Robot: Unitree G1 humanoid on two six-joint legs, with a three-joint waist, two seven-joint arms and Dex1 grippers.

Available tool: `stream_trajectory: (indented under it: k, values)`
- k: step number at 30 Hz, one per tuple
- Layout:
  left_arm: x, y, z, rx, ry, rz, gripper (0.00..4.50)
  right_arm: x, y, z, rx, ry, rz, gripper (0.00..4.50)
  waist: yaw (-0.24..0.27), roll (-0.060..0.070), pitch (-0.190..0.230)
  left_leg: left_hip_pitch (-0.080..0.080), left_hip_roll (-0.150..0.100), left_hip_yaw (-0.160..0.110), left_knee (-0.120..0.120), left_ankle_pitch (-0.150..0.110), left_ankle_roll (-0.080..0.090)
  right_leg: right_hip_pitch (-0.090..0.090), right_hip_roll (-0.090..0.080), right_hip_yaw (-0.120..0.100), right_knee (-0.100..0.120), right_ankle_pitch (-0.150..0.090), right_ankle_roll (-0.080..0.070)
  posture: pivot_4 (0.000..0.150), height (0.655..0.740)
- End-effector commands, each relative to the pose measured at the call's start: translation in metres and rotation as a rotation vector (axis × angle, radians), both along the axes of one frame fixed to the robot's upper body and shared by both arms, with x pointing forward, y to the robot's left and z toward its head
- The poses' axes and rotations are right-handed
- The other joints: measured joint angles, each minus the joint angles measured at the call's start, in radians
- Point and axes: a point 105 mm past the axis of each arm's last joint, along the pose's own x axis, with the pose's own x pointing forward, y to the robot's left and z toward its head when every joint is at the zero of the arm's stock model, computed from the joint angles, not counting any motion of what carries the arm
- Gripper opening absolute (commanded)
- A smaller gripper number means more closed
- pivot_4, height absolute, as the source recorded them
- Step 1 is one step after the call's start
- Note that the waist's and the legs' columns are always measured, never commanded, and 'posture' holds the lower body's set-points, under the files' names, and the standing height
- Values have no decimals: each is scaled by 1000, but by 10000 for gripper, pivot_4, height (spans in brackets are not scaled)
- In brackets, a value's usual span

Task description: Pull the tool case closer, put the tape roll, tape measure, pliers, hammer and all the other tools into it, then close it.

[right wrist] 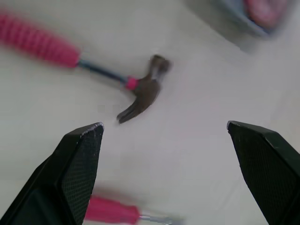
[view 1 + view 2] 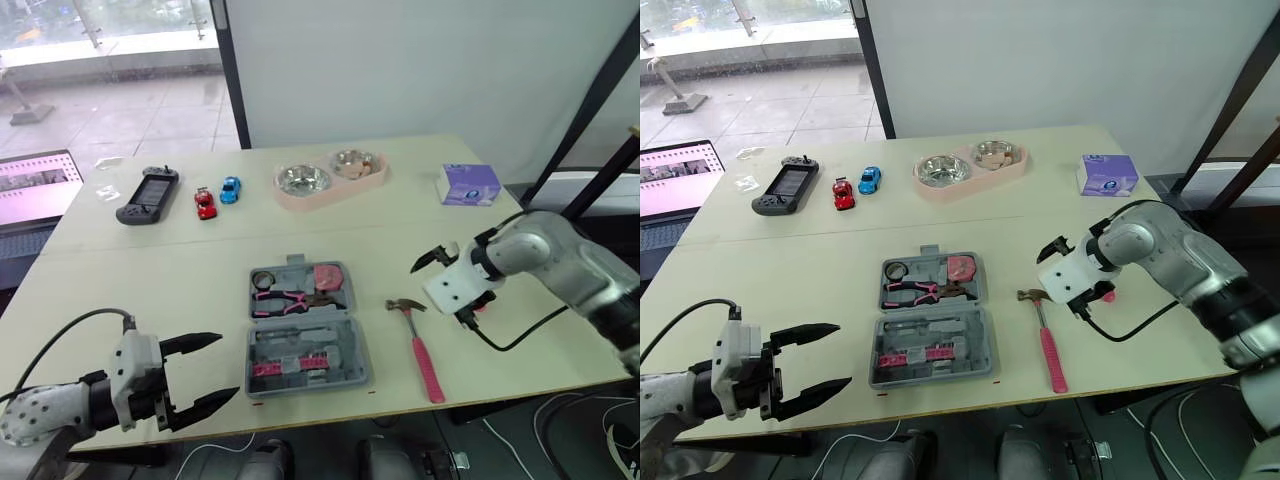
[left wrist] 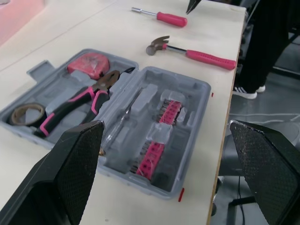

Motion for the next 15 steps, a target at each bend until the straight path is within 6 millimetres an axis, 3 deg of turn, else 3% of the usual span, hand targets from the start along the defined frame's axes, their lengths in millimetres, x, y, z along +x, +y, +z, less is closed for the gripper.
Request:
stream_trajectory:
  k: [1,5,14,15]
  values:
    - [0,-2,6,4,-33,1,45000,-5,4,-13,-144,13,249,44394,4,0,0,0,0,-1,0,0,0,0,0,0,1,0,0,1500,7233]
    - [1,-5,7,-10,-40,13,45000,-7,13,-38,-240,37,401,44394,13,-1,1,0,-1,-3,0,0,-1,-1,0,0,1,0,0,1500,7233]
    - [4,-7,14,-20,-56,38,45000,4,16,-71,-379,31,447,44394,8,-1,1,0,-1,-4,0,2,-3,-1,1,0,3,0,-4,1500,7233]
    - [4,-7,15,-21,-58,40,45000,6,17,-74,-392,25,449,39217,4,-3,0,1,-1,-4,0,2,-3,0,2,0,3,0,-4,1500,7233]
